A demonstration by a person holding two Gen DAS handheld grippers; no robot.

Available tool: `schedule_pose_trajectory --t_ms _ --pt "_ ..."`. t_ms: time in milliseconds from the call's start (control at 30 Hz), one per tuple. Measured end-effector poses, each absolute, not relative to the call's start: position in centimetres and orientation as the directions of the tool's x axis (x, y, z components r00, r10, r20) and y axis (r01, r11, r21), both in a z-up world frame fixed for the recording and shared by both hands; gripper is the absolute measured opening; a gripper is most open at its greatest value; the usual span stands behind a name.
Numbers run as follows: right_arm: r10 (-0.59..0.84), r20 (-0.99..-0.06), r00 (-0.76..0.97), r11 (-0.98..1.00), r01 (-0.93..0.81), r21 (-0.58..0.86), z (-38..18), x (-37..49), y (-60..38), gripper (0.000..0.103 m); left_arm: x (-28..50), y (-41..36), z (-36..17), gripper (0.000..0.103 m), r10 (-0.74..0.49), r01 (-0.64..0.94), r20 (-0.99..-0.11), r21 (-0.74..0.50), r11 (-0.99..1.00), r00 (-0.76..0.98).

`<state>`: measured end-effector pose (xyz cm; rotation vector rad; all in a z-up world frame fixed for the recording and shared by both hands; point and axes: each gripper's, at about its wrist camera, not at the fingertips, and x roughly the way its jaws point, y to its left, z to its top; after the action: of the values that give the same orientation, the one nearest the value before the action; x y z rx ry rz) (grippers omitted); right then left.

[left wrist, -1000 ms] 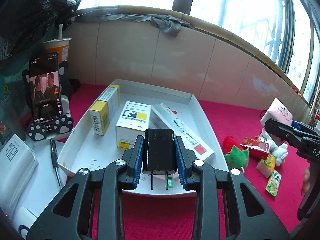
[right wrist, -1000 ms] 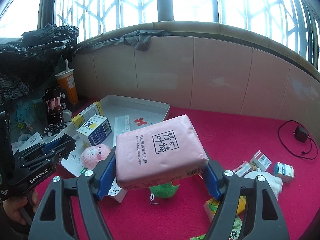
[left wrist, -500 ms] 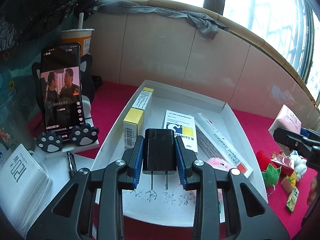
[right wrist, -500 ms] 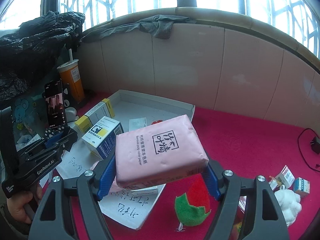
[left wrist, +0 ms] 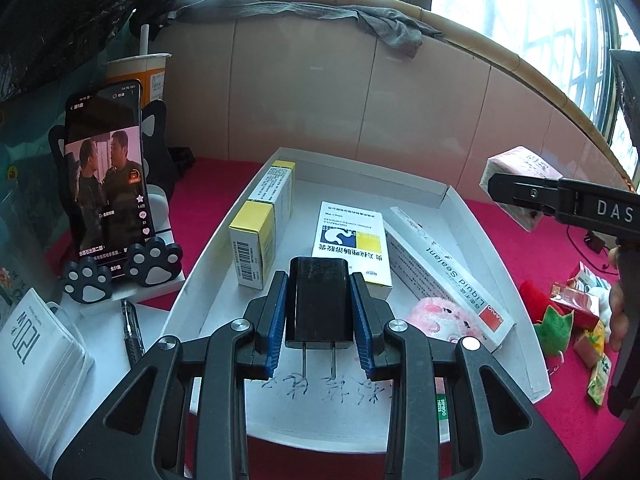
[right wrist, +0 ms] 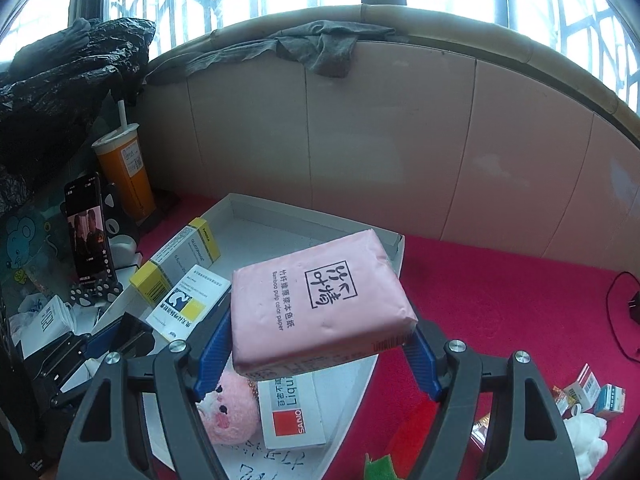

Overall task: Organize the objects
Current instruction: 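Lower and release the charger into the tray while right tool releases the pink package, then withdraw both open tools from the tray back toward the remaining items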

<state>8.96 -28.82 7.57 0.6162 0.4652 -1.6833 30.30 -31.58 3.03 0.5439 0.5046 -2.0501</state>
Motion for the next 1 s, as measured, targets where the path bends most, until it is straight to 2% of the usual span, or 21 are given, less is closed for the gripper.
schedule_pose_trajectory --t_ms 267,300,367,433,533,567,600,1000 --pt "-0.742 -0.655 -0.139 -0.226 0.973 0.049 6.9 8.6 -32.3 0.076 30.9 -32.9 2.4 0.030 -0.651 0.873 -0.601 -0.188 -0.449 -0.464" --pt "-0.737 -0.662 -0.135 -0.227 0.972 0.055 6.7 8.5 -32.8 0.077 31.0 -33.1 2.3 0.032 -0.645 0.873 -0.606 -0.196 -0.447 -0.466" --pt "-0.728 -0.674 -0.124 -0.231 0.970 0.071 6.3 8.2 -33.7 0.077 31.0 -33.3 2.1 0.052 -0.635 0.874 -0.617 -0.203 -0.442 -0.464" --pt "-0.717 -0.688 -0.109 -0.227 0.970 0.083 5.7 8.1 -34.3 0.081 30.9 -33.0 2.3 0.083 -0.642 0.871 -0.608 -0.193 -0.451 -0.467" --pt "-0.721 -0.683 -0.114 -0.229 0.970 0.080 5.3 8.3 -34.0 0.090 30.7 -32.6 2.4 0.097 -0.653 0.870 -0.596 -0.177 -0.461 -0.467" --pt "-0.725 -0.679 -0.112 -0.228 0.970 0.083 5.1 8.3 -33.8 0.099 30.7 -32.6 2.5 0.101 -0.655 0.870 -0.594 -0.175 -0.461 -0.467" --pt "-0.729 -0.676 -0.113 -0.229 0.970 0.086 5.0 8.3 -33.5 0.103 30.7 -32.5 2.5 0.103 -0.659 0.871 -0.590 -0.173 -0.460 -0.466" --pt "-0.770 -0.628 -0.110 -0.212 0.973 0.089 5.0 9.6 -27.5 0.103 30.9 -31.7 3.2 0.103 -0.689 0.872 -0.557 -0.151 -0.465 -0.464"
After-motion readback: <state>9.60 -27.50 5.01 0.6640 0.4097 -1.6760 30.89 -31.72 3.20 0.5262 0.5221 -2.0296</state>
